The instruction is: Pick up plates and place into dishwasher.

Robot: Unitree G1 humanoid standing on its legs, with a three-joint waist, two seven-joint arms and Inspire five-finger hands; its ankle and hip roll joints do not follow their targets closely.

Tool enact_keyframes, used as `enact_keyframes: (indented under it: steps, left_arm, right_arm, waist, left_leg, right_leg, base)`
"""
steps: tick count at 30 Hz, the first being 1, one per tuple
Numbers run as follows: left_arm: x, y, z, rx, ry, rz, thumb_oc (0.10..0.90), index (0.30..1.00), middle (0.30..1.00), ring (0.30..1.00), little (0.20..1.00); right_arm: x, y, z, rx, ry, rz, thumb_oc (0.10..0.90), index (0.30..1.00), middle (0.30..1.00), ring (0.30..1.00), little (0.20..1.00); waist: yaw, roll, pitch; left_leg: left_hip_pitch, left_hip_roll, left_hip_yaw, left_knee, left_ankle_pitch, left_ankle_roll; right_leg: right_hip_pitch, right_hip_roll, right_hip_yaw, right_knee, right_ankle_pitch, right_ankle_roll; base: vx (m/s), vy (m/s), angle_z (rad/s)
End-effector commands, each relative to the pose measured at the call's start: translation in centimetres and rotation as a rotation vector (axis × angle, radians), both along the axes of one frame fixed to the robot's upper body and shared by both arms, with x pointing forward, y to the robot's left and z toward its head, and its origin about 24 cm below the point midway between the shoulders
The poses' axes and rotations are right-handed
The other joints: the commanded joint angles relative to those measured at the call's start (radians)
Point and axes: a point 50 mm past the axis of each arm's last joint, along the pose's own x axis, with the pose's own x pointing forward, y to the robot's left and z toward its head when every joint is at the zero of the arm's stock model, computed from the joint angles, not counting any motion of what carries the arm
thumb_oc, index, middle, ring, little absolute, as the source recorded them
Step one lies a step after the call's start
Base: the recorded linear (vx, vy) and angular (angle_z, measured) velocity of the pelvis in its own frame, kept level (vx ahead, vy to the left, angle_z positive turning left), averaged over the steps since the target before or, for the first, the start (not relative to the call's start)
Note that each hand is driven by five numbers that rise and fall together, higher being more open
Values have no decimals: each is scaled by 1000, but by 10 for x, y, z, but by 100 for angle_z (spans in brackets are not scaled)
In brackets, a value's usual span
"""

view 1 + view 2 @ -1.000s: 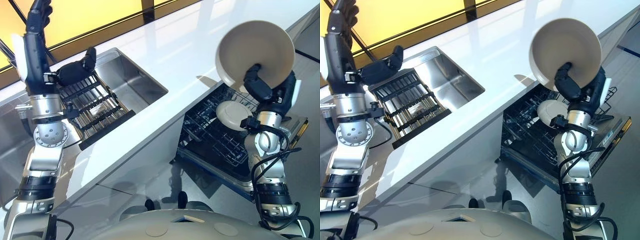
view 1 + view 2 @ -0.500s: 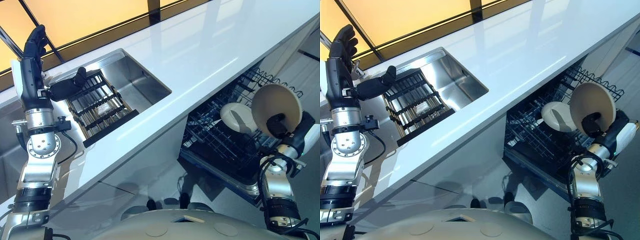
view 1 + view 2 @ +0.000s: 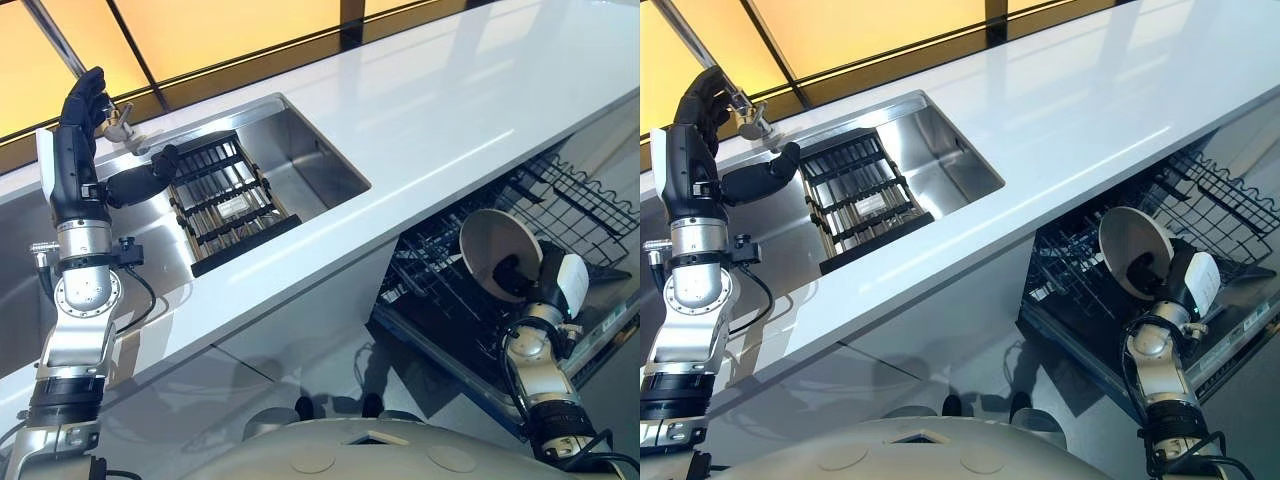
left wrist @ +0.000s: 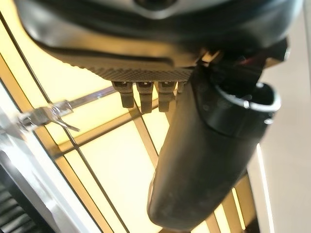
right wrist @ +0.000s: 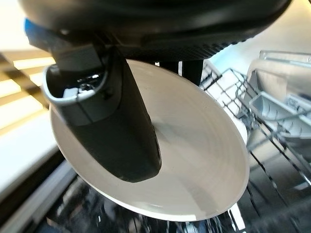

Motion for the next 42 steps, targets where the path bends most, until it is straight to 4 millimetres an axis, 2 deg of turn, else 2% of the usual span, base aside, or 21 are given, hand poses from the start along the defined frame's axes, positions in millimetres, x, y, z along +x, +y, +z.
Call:
enact_keyframes:
  steps: [1, 3, 6, 12, 13, 14, 15, 16, 20, 21, 23, 24, 29, 38, 42]
  left_arm:
    - [1, 12, 37, 29, -150, 17, 800, 900, 900, 900, 900]
    - [3, 9, 37, 26, -140, 6, 800, 900, 900, 900, 900]
    - [4, 7, 36, 25, -130, -4, 800, 900, 900, 900, 900]
    - [4, 5, 32, 14, -108, -14, 800, 900, 900, 900, 900]
    - [4, 4, 31, 10, -107, -15, 800, 900, 900, 900, 900]
    - [4, 4, 30, 8, -107, -14, 800, 900, 900, 900, 900]
    - [3, 4, 30, 5, -106, -15, 800, 900, 900, 900, 900]
    - [3, 4, 29, 4, -105, -16, 800, 900, 900, 900, 900]
    - [3, 3, 25, 1, -98, -20, 800, 900, 900, 900, 900]
    - [2, 3, 23, 1, -95, -17, 800, 900, 900, 900, 900]
    - [0, 4, 21, -3, -94, -13, 800, 900, 900, 900, 900]
    - [-1, 5, 17, -9, -91, -4, 800, 900, 900, 900, 900]
    - [-5, 9, 11, -26, -80, 11, 800, 900, 900, 900, 900]
    - [-9, 14, 7, -46, -62, 23, 800, 900, 900, 900, 900]
    - [-10, 17, 3, -50, -56, 32, 800, 900, 900, 900, 900]
  right_arm:
    - [43, -12, 46, -147, -87, 79, 100, 300, 300, 300, 200]
    - [42, -9, 32, -127, 18, 92, 100, 300, 300, 300, 200]
    - [40, -5, 21, -97, 102, 111, 100, 300, 300, 300, 200]
    - [39, 7, 12, -75, 171, 162, 100, 300, 300, 300, 200]
    - [39, 8, 11, -68, 176, 166, 185, 373, 373, 373, 285]
    - [39, 9, 11, -65, 178, 169, 427, 580, 580, 580, 527]
    - [39, 10, 12, -61, 173, 175, 723, 834, 834, 834, 823]
    - [40, 13, 14, -50, 152, 177, 800, 900, 900, 900, 900]
    - [45, 19, 29, 1, 25, 177, 800, 900, 900, 900, 900]
    - [48, 24, 43, 39, -104, 172, 800, 900, 900, 900, 900]
    - [51, 28, 61, 55, -250, 167, 800, 900, 900, 900, 900]
    - [51, 33, 77, 88, -393, 163, 800, 900, 900, 900, 900]
    - [45, 33, 101, 179, -632, 147, 800, 900, 900, 900, 900]
    - [32, 26, 111, 291, -782, 104, 800, 900, 900, 900, 900]
    - [23, 20, 114, 349, -917, 29, 800, 900, 900, 900, 900]
  waist:
    - [8, -9, -37]
    - [14, -8, -34]
    - [18, -9, -32]
    - [20, -10, -25]
    - [19, -10, -24]
    - [18, -9, -23]
    - [16, -9, -21]
    - [14, -10, -20]
    - [5, -7, -16]
    - [-2, -5, -14]
    - [-8, -3, -13]
    - [-17, 1, -12]
    - [-37, 7, -14]
    - [-65, 2, -16]
    - [-81, 0, -14]
  left_leg:
    - [-1, -27, 18, 10, -75, -6]
    - [-1, -25, 14, 9, -71, -9]
    - [0, -23, 10, 9, -68, -10]
    - [6, -20, 7, 8, -65, -11]
    - [7, -20, 8, 8, -65, -11]
    - [8, -19, 9, 8, -65, -11]
    - [8, -18, 10, 8, -64, -11]
    - [9, -18, 11, 8, -64, -11]
    - [13, -15, 17, 8, -64, -10]
    - [15, -14, 20, 7, -64, -8]
    - [17, -13, 23, 7, -66, -7]
    - [19, -13, 29, 8, -68, -5]
    - [24, -13, 51, 8, -76, -2]
    - [36, -13, 81, 12, -85, 4]
    - [42, -13, 100, 13, -90, 7]
  right_leg:
    - [39, 18, -16, 68, -133, 44]
    - [43, 17, -22, 68, -135, 43]
    - [47, 17, -26, 70, -136, 42]
    - [53, 16, -33, 77, -141, 42]
    - [53, 16, -33, 78, -141, 42]
    - [53, 15, -32, 78, -141, 42]
    - [53, 15, -31, 79, -141, 42]
    - [53, 15, -30, 80, -141, 43]
    - [54, 15, -23, 83, -141, 45]
    - [54, 16, -19, 83, -141, 46]
    - [53, 17, -15, 84, -141, 46]
    - [51, 17, -8, 87, -142, 48]
    - [45, 14, 5, 87, -142, 53]
    - [42, 14, 26, 89, -139, 56]
    - [38, 14, 41, 92, -137, 59]
  base:
    - [18, 7, 9]
    - [34, 10, 12]
    - [36, 4, 10]
    - [22, 1, 8]
    - [0, 0, 0]
    - [0, 0, 0]
    - [0, 0, 0]
    - [0, 0, 0]
    - [0, 0, 0]
    - [0, 0, 0]
    - [-1, 10, -4]
    - [-6, 26, -10]
    - [-16, 31, -10]
    - [-15, -10, -10]
    - [-14, -23, -10]
